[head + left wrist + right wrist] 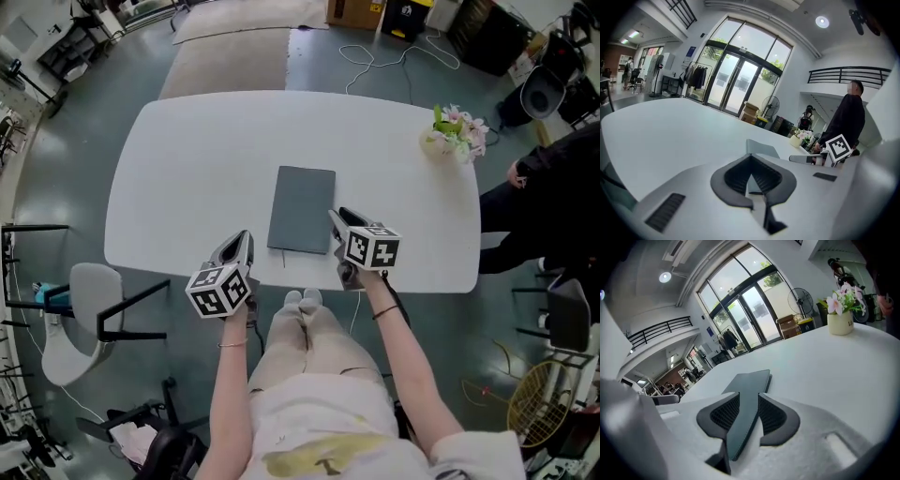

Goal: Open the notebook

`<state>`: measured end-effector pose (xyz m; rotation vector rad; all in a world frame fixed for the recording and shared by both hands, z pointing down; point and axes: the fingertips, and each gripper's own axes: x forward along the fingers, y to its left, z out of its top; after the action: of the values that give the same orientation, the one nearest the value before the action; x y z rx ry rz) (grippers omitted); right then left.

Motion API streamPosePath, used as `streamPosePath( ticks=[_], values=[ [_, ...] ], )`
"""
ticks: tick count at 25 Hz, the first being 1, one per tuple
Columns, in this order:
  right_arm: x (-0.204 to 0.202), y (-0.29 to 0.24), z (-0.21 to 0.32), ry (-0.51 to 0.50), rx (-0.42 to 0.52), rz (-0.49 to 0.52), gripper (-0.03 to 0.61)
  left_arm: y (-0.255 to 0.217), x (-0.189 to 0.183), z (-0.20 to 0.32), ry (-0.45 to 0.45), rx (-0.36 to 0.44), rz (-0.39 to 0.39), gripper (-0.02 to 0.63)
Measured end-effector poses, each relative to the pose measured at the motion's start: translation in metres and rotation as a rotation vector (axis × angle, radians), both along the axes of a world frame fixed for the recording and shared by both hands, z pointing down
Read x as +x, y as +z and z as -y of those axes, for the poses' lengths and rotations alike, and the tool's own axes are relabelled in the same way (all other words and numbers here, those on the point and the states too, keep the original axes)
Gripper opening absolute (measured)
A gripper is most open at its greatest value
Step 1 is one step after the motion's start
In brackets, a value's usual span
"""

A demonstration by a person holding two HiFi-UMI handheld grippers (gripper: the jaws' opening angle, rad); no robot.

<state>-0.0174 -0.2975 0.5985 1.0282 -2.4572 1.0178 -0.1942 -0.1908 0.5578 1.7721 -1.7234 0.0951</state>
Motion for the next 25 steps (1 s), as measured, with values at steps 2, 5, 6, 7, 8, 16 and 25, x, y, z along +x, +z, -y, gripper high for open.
streamPosePath(
  ticks=[2, 5, 6, 7, 8, 16, 25],
  values=[
    [-0.002, 0.011, 0.003, 0.013, -0.034, -0.012, 0.107, 0.009, 0.0, 0.004, 0.009, -0.024, -0.015, 0.0],
    [-0.004, 0.024, 0.006, 0.02, -0.081, -0.029, 0.107, 0.019, 0.003, 0.011, 0.025, -0.051, -0.032, -0.002],
    [-0.006, 0.027, 0.008, 0.018, -0.091, -0.036, 0.107, 0.021, 0.003, 0.014, 0.029, -0.056, -0.037, 0.0],
    [-0.008, 0.029, 0.01, 0.014, -0.099, -0.042, 0.107, 0.023, 0.003, 0.016, 0.031, -0.059, -0.042, -0.001],
    [-0.01, 0.031, 0.012, 0.008, -0.111, -0.049, 0.107, 0.025, 0.002, 0.019, 0.031, -0.063, -0.046, -0.001],
    [-0.012, 0.05, 0.013, -0.009, -0.268, -0.124, 0.107, 0.035, 0.002, 0.029, 0.024, -0.079, -0.073, -0.002],
    [-0.009, 0.051, 0.016, -0.011, -0.334, -0.107, 0.088, 0.036, 0.003, 0.037, 0.021, -0.083, -0.081, 0.0]
  ],
)
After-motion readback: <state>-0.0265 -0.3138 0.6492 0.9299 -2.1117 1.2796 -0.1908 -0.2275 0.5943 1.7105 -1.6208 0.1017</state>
